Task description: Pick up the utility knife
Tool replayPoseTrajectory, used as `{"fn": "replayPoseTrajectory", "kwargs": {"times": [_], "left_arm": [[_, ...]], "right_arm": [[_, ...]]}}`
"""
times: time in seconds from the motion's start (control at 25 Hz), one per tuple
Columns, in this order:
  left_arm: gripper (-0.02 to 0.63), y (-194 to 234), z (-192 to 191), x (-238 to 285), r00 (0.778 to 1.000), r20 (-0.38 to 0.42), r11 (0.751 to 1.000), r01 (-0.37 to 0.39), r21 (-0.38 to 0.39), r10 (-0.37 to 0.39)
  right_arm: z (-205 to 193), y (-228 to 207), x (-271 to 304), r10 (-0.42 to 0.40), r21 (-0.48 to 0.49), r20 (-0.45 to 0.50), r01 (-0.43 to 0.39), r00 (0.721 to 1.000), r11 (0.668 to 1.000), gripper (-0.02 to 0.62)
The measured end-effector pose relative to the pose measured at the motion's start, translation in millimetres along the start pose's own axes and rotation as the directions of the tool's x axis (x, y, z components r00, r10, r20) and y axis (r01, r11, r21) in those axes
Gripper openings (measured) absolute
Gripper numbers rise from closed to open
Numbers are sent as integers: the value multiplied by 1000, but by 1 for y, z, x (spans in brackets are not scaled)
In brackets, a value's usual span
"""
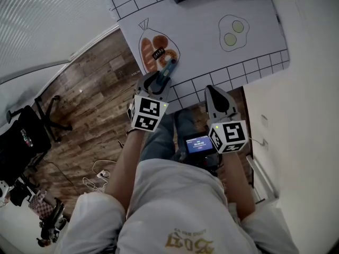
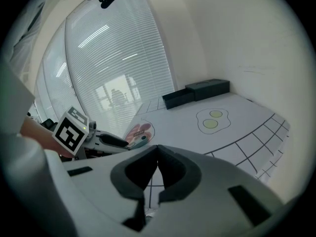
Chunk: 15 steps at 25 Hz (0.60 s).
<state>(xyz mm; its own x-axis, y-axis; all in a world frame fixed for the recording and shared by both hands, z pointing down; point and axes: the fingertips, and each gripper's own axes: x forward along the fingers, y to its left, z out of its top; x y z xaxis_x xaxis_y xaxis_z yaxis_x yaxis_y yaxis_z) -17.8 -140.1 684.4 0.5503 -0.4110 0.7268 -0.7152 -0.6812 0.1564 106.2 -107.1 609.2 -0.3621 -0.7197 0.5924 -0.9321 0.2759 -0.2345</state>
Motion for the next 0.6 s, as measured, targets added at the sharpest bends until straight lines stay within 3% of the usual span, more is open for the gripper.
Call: {"fn": "replayPoseTrajectory", "kwargs": {"times": [0.16, 0.6], "left_arm": [[166, 2, 0, 0, 999, 48, 1000, -21, 13, 20], [141, 2, 4, -4, 998, 52, 999, -30, 28, 28]], "right_arm": [[-4, -1, 2, -2, -1, -7, 2, 1000, 1000, 8], [4, 4, 0, -5, -3, 8, 5, 1000, 1000, 7]]}}
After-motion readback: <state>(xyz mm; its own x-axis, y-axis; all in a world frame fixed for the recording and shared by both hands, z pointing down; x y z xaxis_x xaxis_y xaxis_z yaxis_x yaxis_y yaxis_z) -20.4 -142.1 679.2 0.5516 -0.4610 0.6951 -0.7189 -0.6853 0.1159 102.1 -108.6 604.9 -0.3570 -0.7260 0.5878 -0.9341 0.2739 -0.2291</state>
